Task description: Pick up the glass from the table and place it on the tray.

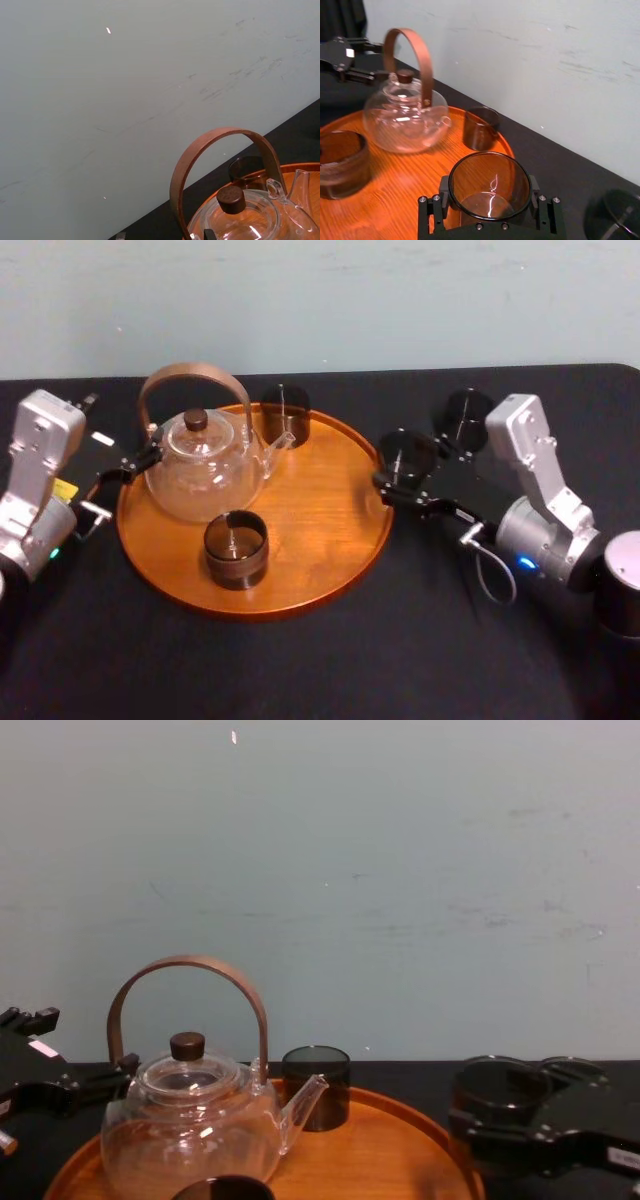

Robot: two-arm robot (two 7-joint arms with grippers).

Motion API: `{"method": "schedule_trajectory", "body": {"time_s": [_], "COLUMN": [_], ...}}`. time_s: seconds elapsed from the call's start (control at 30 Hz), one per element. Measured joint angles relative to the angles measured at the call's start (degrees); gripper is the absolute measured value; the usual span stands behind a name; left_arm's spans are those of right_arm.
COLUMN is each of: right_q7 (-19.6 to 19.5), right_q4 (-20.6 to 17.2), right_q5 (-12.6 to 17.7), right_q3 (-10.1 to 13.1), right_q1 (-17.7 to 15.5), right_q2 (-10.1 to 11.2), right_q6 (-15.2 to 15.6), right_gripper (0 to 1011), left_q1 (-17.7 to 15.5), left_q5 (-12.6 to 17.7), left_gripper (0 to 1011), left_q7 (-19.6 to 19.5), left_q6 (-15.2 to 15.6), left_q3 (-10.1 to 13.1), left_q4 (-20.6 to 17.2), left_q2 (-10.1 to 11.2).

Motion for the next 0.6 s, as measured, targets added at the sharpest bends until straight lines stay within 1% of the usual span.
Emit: {"method": "schedule_trajectory", "body": {"time_s": [0.2, 0.4, 0.6], "right_q7": [0.85, 1.94, 2.67], "right_q4": [0.25, 1.75, 3.12], "right_q5": [-0.69, -1.12, -1.16], "right_q3": [-1.85, -3.92, -5.20], "right_q1": [1.37, 2.93, 3.78], "right_q2": [-1.19, -2.66, -3.62], "right_q6": [0.10, -0.23, -0.85], "right_gripper": [907, 907, 907], "left_q1": [0.00, 0.00, 0.00], "left_q5": [0.00, 0.00, 0.00], "left_gripper": [1010, 1009, 1009], "left_q7": [0.00, 0.00, 0.00], "left_q6": [0.00, 0.00, 0.00], "left_q3": [0.00, 0.00, 0.00], "left_q4": [0.00, 0.00, 0.00], "left_q2": [0.00, 0.00, 0.00]}}
